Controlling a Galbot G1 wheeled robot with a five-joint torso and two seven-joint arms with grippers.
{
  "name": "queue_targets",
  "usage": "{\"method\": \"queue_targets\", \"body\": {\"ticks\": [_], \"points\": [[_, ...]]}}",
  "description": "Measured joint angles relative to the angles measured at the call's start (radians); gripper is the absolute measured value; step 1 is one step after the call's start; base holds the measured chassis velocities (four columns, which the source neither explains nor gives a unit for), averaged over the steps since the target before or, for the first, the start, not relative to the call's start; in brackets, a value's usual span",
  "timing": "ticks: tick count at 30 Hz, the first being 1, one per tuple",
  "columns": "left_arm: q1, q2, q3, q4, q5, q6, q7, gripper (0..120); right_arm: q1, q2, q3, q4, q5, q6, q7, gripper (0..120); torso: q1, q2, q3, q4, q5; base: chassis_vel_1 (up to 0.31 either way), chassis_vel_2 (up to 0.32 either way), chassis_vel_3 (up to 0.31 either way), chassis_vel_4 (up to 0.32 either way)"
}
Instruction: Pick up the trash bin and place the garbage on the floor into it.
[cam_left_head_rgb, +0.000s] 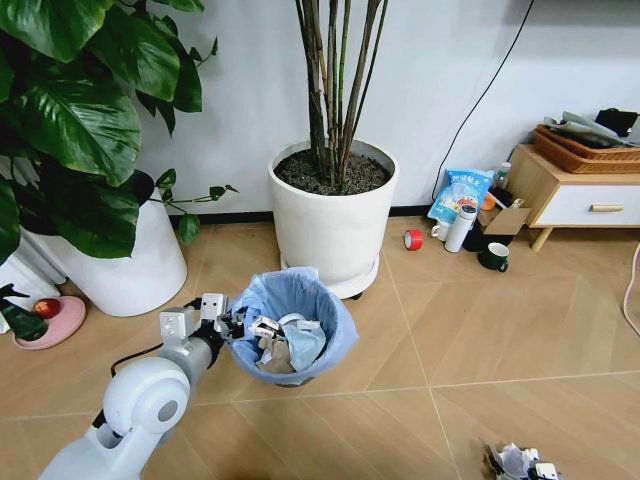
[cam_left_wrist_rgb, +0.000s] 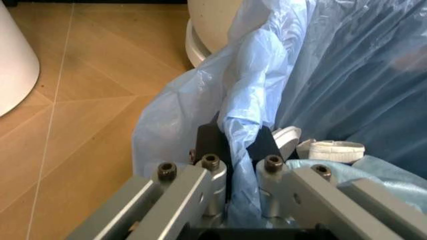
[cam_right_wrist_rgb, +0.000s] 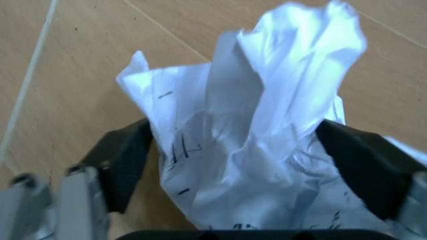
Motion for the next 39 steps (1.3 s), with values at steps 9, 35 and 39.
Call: {"method": "queue_targets", "body": {"ticks": [9,35,39], "points": [[-0.005,0.003,0.001,0.0,0.001,-0.003,0.0,0,0.016,0.009,-0.001,-0.01,0.0,-0.002,0.0,56,0.0,0.0,0.0,0.0,0.0,0.0,0.0,0.0,0.0],[-0.004,0.01,-0.007,0.001,-0.001,-0.005,-0.002,0,0.032,-0.039,-0.054,0.45,0.109,-0.163,0.087,0,0.0,0.0,0.0,-0.0001,0.0,0.0,0.0,0.0,0.0],[-0.011,0.012,-0.008,0.006,-0.005,-0.005,-0.003,0,0.078,-0.112,-0.13,0.615,0.184,-0.25,0.135,0,0.0,0.0,0.0,-0.0002,0.0005,0.0,0.0,0.0,0.0]]}}
